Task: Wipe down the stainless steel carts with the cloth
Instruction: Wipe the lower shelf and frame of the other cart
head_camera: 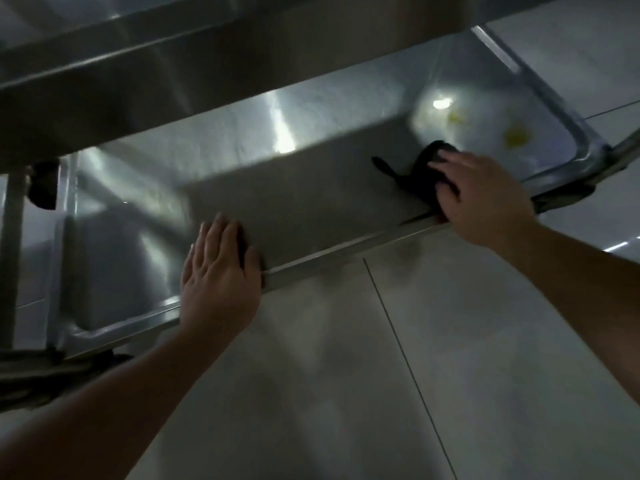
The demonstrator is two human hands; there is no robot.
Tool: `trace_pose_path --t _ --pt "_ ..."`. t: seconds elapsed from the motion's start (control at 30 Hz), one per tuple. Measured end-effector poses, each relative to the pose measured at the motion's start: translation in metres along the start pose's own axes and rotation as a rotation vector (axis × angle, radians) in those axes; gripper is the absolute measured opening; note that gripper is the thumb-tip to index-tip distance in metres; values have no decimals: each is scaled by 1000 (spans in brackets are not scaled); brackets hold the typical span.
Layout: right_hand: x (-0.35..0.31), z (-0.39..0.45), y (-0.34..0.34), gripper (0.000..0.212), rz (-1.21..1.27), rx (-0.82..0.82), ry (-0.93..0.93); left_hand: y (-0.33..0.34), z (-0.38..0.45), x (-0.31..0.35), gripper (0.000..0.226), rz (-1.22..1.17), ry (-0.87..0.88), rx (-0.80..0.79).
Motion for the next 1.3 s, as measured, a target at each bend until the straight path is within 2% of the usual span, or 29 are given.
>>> trace_pose_path --t 0.17,0.27,0.33,0.5,0.6,0.7,0.83,0.93,1.03,1.1,1.17,1.23,1.3 --pt "109 24 -32 52 -15 57 329 3 1 0 63 31 -21 20" --pt "99 33 -30 54 -2 44 435 5 3 1 74 77 -19 23" --pt "47 30 -16 51 22 25 302 4 2 1 75 93 -17 43" --pt "-133 -8 44 55 -5 -164 -305 1 -1 5 70 139 -20 101" --pt "-163 -14 48 51 20 -200 -441 -1 -2 5 70 141 -36 91" --pt "-114 8 30 52 -8 -173 -351 -1 -2 4 71 148 -36 76" --pt "10 45 -14 64 9 -41 -87 2 -2 -1 72 167 -28 66" --pt "105 61 -47 62 16 52 159 3 -1 -3 73 169 -18 64" --pt "142 67 -59 57 8 93 380 3 1 -4 73 174 -19 65" --pt "116 78 -52 60 -32 62 353 4 2 -4 73 178 -20 63" --pt "70 83 -48 54 4 52 301 4 2 -5 72 176 -24 63" --pt "4 83 -32 45 59 48 117 4 2 -5 72 175 -21 66" --pt "-71 71 -9 49 27 -11 -133 3 1 -5 72 182 -14 69"
Point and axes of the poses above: each hand's wrist, its own z-axis towards the middle knuckle, its own y-axis out of the palm, x = y × z, the point moved 10 cm from there along z, towards the middle knuckle, and after that the axes turned 15 degrees about -x, right-handed, at the moved point
